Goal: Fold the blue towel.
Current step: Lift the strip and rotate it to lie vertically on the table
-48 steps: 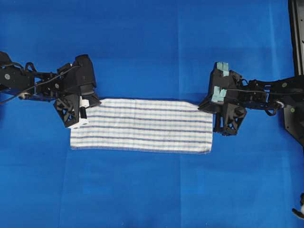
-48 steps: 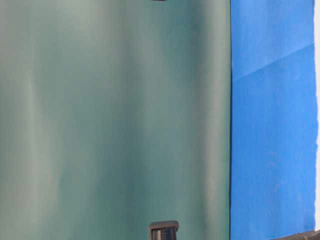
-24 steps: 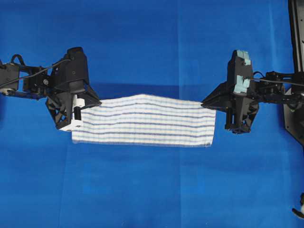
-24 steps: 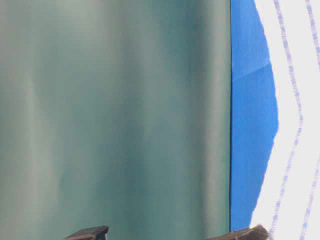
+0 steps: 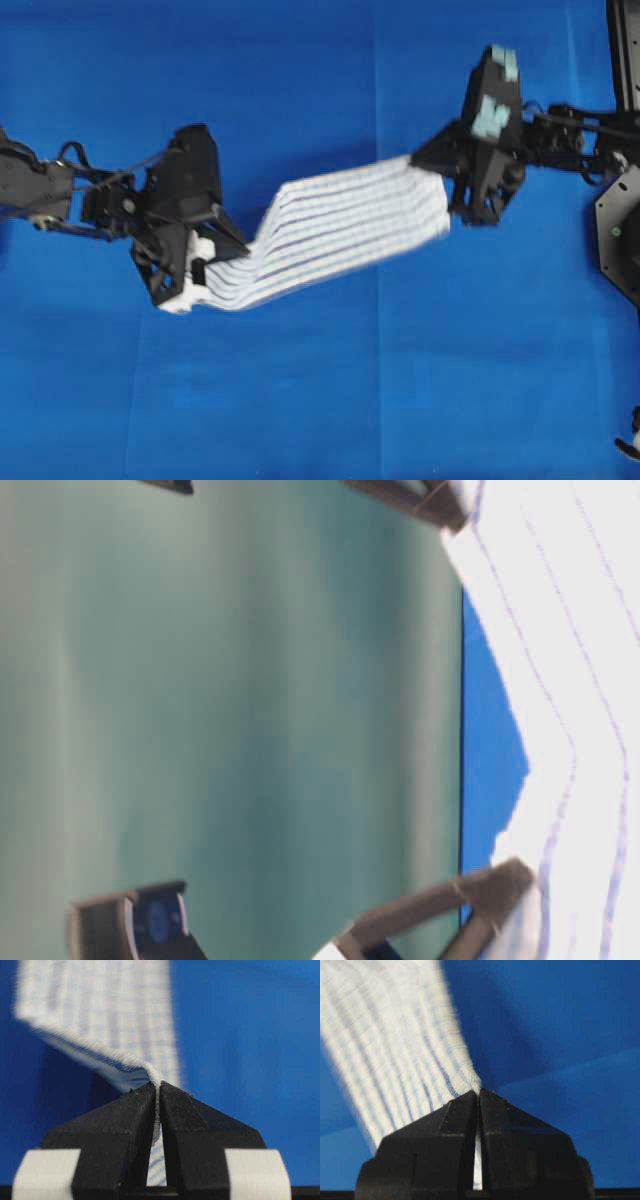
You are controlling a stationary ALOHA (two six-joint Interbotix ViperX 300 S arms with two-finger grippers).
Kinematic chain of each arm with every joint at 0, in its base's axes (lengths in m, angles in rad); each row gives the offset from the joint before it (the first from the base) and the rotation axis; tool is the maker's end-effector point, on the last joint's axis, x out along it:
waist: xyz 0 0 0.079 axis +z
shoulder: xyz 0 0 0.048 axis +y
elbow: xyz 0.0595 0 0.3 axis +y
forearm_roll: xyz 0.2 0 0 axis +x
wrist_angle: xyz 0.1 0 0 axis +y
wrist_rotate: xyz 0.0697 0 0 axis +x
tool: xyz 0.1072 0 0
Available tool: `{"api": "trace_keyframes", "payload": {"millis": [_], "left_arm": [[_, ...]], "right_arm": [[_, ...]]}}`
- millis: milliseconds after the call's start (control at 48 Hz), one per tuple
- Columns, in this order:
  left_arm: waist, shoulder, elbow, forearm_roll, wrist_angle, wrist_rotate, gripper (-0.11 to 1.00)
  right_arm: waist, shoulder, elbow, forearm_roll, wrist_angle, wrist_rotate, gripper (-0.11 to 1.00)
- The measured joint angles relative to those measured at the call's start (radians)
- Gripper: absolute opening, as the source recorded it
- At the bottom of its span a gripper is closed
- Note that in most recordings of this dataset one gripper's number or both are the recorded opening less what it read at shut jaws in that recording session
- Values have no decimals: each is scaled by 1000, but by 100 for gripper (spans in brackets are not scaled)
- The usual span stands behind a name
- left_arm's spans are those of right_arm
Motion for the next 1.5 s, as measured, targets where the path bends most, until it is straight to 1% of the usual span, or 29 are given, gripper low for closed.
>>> {"api": "trace_keyframes", "payload": {"millis": [167,375,563,709,917,1043,1147,1293,1397,1501], "left_arm": [[-25,49,-71,0,-40,-57,2],[-38,127,-143,2,-124,-103,2],[-38,213,-210,0,-202,-130,2],[-40,293,-291,0,-255,-140,2],[-38,373,-397,-2,-265,-141,2],[-37,394,-436,-5,-267,-141,2],[-35,402,-456,-8,-268,-141,2],[-37,405,-456,-9,-268,-176,2],[-35,403,-423,-9,-273,-201,2],[-38,393,-365,-11,-304,-249,2]], "right_arm": [[-91,38,-54,-63,11,0,2],[-152,92,-124,-115,11,0,2],[-187,127,-173,-147,11,0,2],[-219,130,-195,-172,11,0,2],[-230,137,-216,-209,12,-3,2],[-230,143,-227,-224,21,-3,2],[-232,149,-233,-225,29,-3,2],[-230,167,-250,-227,34,-3,2],[-232,199,-281,-227,52,-3,2],[-230,245,-319,-230,75,-5,2]]}}
